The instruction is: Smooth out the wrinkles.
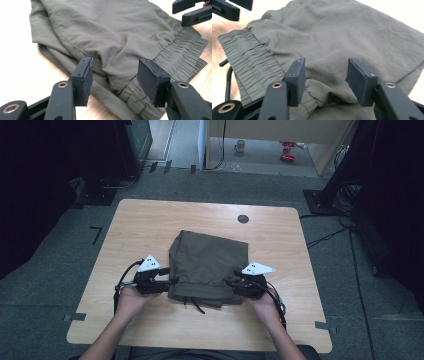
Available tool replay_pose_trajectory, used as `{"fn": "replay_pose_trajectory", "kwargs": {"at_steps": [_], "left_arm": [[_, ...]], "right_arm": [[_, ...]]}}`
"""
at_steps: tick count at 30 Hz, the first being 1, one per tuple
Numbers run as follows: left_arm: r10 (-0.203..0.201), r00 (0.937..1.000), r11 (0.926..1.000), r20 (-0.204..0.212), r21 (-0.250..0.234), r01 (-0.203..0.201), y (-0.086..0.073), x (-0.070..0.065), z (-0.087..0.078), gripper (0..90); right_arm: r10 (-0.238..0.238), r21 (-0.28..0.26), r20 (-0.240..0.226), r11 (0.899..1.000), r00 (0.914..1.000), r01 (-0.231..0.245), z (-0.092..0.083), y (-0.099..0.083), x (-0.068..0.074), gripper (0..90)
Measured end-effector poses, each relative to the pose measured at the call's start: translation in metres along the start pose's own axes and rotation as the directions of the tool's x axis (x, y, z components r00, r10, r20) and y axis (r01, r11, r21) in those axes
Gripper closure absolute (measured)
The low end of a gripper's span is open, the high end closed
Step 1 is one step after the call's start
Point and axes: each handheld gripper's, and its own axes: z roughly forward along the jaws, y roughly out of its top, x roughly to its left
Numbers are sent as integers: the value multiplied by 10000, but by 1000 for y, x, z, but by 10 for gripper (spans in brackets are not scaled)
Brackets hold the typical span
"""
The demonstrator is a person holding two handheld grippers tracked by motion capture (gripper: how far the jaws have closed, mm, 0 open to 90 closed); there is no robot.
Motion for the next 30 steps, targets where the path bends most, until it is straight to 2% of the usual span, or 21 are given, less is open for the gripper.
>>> {"fn": "replay_pose_trajectory", "kwargs": {"at_steps": [3, 10, 22, 30], "left_arm": [[74, 9999, 10000, -81, -28, -75, -1, 2, -2, 455], [-43, 9997, 9999, -241, -153, 40, -2, 12, -8, 427], [-290, 9980, 9995, -559, -110, 285, -7, 31, -16, 399], [-570, 9951, 9984, -811, -47, 568, -12, 45, -21, 392]], "right_arm": [[-45, 79, 50, 10000, 10000, 44, 0, 0, -2, 450], [72, 139, 268, 9999, 9996, -76, -5, 0, -12, 396], [519, 168, 717, 9984, 9961, -532, -15, -6, -33, 371], [591, 214, 1029, 9979, 9929, -616, -21, -11, -46, 360]]}}
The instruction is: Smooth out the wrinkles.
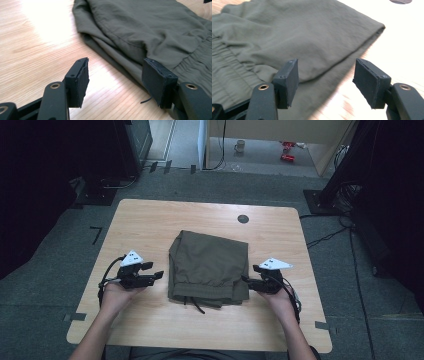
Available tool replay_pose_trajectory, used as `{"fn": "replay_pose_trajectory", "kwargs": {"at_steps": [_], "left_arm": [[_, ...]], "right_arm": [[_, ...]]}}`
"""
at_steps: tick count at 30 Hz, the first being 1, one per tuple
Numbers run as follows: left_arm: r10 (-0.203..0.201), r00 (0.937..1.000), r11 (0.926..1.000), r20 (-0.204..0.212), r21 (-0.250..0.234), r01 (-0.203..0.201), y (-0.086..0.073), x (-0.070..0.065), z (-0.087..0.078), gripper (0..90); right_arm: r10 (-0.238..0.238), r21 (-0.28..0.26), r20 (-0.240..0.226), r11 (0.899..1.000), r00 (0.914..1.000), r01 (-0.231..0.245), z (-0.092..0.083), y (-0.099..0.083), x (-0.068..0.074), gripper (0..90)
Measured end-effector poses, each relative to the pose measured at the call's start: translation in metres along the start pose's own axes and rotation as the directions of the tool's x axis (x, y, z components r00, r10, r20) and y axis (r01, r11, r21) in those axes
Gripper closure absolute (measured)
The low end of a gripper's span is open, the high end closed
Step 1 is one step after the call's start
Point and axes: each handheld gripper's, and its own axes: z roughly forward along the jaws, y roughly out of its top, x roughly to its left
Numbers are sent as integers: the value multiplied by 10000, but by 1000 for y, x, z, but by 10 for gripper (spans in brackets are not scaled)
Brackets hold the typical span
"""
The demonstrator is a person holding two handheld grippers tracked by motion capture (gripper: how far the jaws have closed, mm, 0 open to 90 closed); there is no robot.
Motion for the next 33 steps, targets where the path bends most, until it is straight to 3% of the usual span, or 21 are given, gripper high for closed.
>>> {"fn": "replay_pose_trajectory", "kwargs": {"at_steps": [21, 33], "left_arm": [[-448, 9951, 9969, -884, 600, 502, -15, 35, 1, 387], [-765, 9831, 9919, -1661, 873, 920, -27, 53, 1, 385]], "right_arm": [[370, 326, 859, 9987, 9956, -399, -6, -16, -38, 323], [358, 486, 1731, 9978, 9843, -448, -6, -28, -60, 293]]}}
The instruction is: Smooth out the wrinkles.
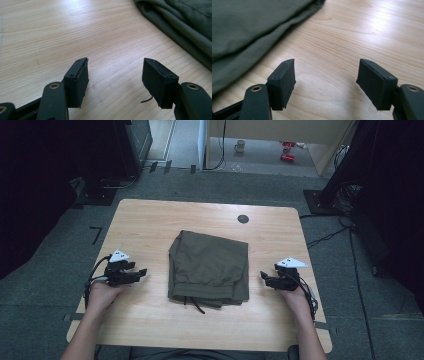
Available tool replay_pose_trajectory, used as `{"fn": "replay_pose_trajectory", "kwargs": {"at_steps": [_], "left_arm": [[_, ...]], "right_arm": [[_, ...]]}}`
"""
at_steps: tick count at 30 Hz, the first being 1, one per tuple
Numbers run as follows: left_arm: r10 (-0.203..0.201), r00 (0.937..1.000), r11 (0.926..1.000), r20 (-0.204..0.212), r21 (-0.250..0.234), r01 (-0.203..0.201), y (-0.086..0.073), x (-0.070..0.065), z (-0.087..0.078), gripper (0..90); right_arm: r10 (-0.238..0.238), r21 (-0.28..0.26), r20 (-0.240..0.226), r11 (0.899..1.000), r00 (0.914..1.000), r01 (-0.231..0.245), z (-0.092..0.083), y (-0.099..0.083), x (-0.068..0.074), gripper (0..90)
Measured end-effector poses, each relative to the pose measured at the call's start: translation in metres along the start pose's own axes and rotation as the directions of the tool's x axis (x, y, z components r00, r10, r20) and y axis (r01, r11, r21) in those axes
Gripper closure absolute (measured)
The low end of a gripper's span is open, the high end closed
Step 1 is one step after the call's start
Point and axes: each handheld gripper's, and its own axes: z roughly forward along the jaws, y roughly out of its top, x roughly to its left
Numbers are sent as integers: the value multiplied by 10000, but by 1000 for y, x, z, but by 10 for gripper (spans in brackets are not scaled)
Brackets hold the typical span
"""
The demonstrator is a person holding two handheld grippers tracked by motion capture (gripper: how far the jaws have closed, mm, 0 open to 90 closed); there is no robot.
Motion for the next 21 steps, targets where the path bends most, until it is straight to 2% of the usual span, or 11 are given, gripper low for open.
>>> {"fn": "replay_pose_trajectory", "kwargs": {"at_steps": [4, 7, 10, 14, 16, 21], "left_arm": [[-29, 9997, 10000, -227, 23, 30, -3, 6, 0, 384], [-10, 9994, 10000, -337, -59, 8, -5, 9, -1, 383], [211, 9986, 9996, -488, -191, -221, -8, 11, -1, 373], [533, 9955, 9979, -779, -321, -559, -11, 11, 0, 360], [545, 9954, 9972, -784, -464, -583, -13, 11, 1, 323], [497, 9954, 9975, -818, -452, -536, -13, 11, 1, 310]], "right_arm": [[171, 186, 173, 9997, 9997, -174, 2, -3, -7, 293], [416, 27, 245, 9991, 9988, -416, 1, -4, -12, 293], [677, 68, 357, 9977, 9971, -680, 0, -4, -16, 285], [492, 226, 447, 9985, 9978, -503, 1, -4, -17, 242], [349, 305, 473, 9989, 9983, -364, 2, -4, -15, 212], [388, 355, 535, 9985, 9978, -408, 3, -3, -14, 187]]}}
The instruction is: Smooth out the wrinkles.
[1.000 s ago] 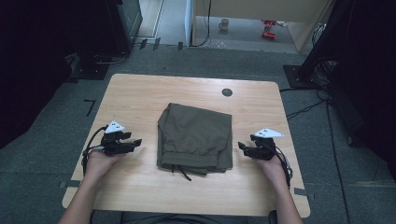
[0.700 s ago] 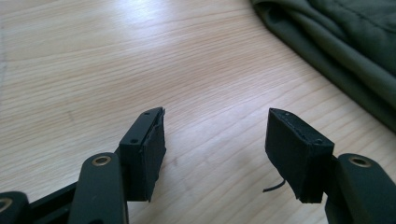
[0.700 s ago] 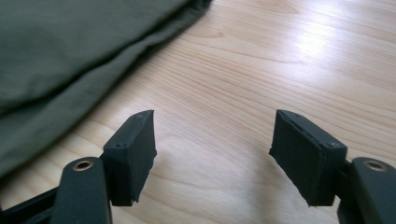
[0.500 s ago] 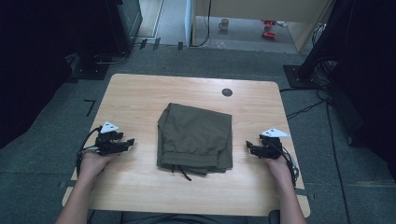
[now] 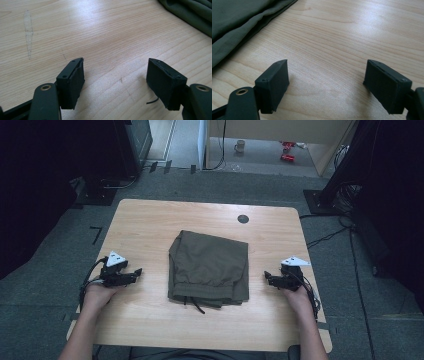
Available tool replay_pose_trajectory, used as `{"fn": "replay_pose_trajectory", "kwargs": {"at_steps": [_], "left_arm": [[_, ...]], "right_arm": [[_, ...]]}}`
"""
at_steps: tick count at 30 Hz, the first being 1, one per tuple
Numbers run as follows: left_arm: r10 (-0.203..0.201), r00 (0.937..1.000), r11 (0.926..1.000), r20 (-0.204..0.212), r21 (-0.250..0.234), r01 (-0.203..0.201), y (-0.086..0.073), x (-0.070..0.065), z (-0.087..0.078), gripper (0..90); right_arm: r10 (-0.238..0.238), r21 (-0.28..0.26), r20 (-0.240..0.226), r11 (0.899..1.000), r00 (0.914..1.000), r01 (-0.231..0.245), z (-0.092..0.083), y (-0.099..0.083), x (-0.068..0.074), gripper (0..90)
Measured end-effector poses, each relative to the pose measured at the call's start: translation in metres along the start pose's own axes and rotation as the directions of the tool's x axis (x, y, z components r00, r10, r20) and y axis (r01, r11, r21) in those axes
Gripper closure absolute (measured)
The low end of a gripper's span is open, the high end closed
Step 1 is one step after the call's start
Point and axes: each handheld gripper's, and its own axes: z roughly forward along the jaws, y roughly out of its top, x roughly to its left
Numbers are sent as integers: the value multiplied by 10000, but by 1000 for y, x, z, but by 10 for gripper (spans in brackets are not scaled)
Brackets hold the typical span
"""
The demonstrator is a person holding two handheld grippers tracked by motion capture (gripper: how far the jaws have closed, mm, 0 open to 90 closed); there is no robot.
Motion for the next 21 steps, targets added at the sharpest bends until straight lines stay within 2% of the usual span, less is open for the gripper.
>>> {"fn": "replay_pose_trajectory", "kwargs": {"at_steps": [7, 21], "left_arm": [[-40, 10000, 10000, -49, 2, 40, 0, 0, 0, 297], [-130, 9998, 9999, -133, 24, 130, 0, 0, 1, 276]], "right_arm": [[148, 73, 164, 9999, 9998, -150, 1, 0, 1, 141], [329, 90, 390, 9994, 9987, -333, 1, 0, 2, 124]]}}
